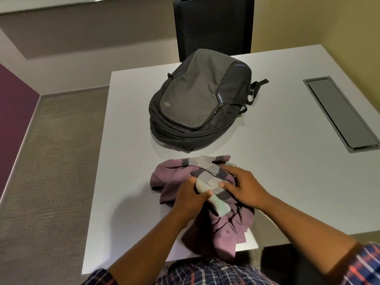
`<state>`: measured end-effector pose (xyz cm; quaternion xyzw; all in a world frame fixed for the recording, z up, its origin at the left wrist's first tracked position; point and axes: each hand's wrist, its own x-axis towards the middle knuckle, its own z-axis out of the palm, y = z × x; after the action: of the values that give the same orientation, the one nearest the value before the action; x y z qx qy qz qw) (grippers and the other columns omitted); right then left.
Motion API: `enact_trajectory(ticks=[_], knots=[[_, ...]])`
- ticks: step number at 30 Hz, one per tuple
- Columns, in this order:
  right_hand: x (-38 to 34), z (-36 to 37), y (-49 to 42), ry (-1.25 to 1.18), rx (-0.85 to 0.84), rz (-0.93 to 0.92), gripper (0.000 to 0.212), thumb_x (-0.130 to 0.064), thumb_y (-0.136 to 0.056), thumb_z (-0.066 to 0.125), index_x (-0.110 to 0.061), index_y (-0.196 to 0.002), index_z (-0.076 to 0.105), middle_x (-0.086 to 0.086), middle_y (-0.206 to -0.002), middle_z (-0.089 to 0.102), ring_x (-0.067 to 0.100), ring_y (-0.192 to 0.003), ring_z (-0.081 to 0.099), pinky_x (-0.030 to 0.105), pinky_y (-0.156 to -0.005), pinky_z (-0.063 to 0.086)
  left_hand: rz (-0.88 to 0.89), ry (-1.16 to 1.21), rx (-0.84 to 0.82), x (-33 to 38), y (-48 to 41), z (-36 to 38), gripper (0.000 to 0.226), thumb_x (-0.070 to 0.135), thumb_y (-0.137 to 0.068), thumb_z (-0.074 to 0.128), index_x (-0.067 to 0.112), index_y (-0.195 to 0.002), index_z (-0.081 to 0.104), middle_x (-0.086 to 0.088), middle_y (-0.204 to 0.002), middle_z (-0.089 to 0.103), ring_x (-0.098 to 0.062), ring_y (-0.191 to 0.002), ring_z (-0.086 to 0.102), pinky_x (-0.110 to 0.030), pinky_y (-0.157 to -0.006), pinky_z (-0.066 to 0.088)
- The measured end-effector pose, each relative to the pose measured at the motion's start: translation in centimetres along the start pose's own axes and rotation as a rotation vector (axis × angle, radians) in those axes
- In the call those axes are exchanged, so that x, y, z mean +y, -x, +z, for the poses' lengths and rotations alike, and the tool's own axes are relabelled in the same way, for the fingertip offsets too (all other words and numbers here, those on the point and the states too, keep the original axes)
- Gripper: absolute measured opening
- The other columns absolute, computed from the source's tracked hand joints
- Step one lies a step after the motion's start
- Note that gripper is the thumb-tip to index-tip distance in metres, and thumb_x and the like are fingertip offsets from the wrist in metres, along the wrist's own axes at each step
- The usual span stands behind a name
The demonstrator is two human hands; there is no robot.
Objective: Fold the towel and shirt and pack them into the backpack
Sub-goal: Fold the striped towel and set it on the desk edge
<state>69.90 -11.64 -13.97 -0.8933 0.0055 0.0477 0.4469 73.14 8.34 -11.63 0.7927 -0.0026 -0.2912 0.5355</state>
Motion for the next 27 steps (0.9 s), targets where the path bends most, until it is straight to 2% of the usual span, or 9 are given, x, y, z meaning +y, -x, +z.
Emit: enact_trajectory(ticks=[4,8,12,14,18,20,23,25,27], knots=[[0.6,-2.2,-0.7,0.123,0.1,0.042,0.039,-0.016,-0.088,0.068,-0.029,-0.125,0.064,0.001,-0.096,0.063,0.018,-0.091,0.06,0.011,-0.079,0.038,0.045,-0.063,0.148,0.8,-0.3,-0.8,0.025,0.004,-0.081,0.064,0.023,-0.096,0.059,0.011,-0.089,0.063,-0.009,-0.084,0.061,-0.019,-0.072,0.05],[1.7,-5.6,-0.1,0.246,0.202,0.093,0.038,-0.017,-0.087,0.057,-0.028,-0.122,0.066,0.005,-0.089,0.056,0.022,-0.084,0.055,0.029,-0.073,0.04,0.172,-0.086,0.285,1.6,-0.5,-2.6,0.029,-0.006,-0.077,0.056,0.021,-0.086,0.059,0.008,-0.083,0.063,-0.007,-0.077,0.059,-0.009,-0.064,0.045],[3.0,-9.4,1.2,0.356,0.329,0.246,0.038,0.0,-0.088,0.056,-0.024,-0.113,0.071,0.005,-0.092,0.047,0.025,-0.082,0.05,0.031,-0.069,0.036,0.228,-0.105,0.42,2.0,-1.1,-3.9,0.022,-0.009,-0.081,0.054,0.011,-0.084,0.059,0.002,-0.077,0.061,-0.004,-0.072,0.056,-0.005,-0.055,0.04],[3.1,-11.2,1.6,0.376,0.413,0.304,0.033,0.002,-0.086,0.056,-0.02,-0.103,0.074,0.006,-0.094,0.047,0.023,-0.084,0.049,0.03,-0.073,0.035,0.221,-0.067,0.455,2.0,-1.4,-4.3,0.021,-0.007,-0.086,0.051,0.011,-0.087,0.063,-0.002,-0.083,0.064,-0.012,-0.075,0.06,-0.01,-0.061,0.046],[2.5,-14.7,1.9,0.35,0.638,0.321,0.032,0.006,-0.083,0.052,-0.021,-0.081,0.069,0.009,-0.098,0.047,0.02,-0.088,0.047,0.031,-0.073,0.037,0.204,0.008,0.453,1.9,-1.9,-4.7,0.029,-0.005,-0.089,0.048,0.009,-0.099,0.07,-0.006,-0.095,0.07,-0.023,-0.088,0.065,-0.034,-0.079,0.057],[1.8,-15.7,1.8,0.304,0.754,0.261,0.03,0.004,-0.08,0.048,-0.02,-0.082,0.067,0.015,-0.102,0.046,0.019,-0.092,0.046,0.037,-0.077,0.044,0.175,0.037,0.442,1.7,-2.1,-4.6,0.031,-0.004,-0.089,0.047,0.013,-0.1,0.07,-0.004,-0.096,0.071,-0.022,-0.091,0.066,-0.039,-0.081,0.059],[0.5,-15.6,1.8,0.279,0.875,0.2,0.026,-0.001,-0.078,0.046,-0.013,-0.086,0.068,0.015,-0.105,0.045,0.012,-0.095,0.041,0.029,-0.079,0.039,0.151,0.046,0.428,1.7,-2.2,-4.3,0.034,-0.005,-0.087,0.047,0.018,-0.098,0.069,-0.002,-0.096,0.07,-0.023,-0.092,0.066,-0.042,-0.081,0.059],[0.7,-14.2,2.1,0.316,0.875,0.192,0.023,0.003,-0.082,0.054,-0.011,-0.089,0.07,0.015,-0.106,0.044,0.018,-0.095,0.044,0.027,-0.08,0.038,0.158,0.041,0.42,1.6,-2.2,-4.0,0.034,-0.005,-0.086,0.047,0.016,-0.1,0.07,-0.003,-0.096,0.07,-0.023,-0.092,0.066,-0.041,-0.079,0.059],[2.7,-11.9,2.8,0.439,0.706,0.208,0.018,-0.001,-0.084,0.062,-0.012,-0.095,0.072,0.013,-0.106,0.044,0.024,-0.093,0.048,0.029,-0.076,0.042,0.157,0.02,0.416,1.6,-2.2,-3.8,0.034,-0.005,-0.086,0.046,0.014,-0.1,0.07,-0.003,-0.095,0.07,-0.022,-0.091,0.067,-0.036,-0.077,0.059]])
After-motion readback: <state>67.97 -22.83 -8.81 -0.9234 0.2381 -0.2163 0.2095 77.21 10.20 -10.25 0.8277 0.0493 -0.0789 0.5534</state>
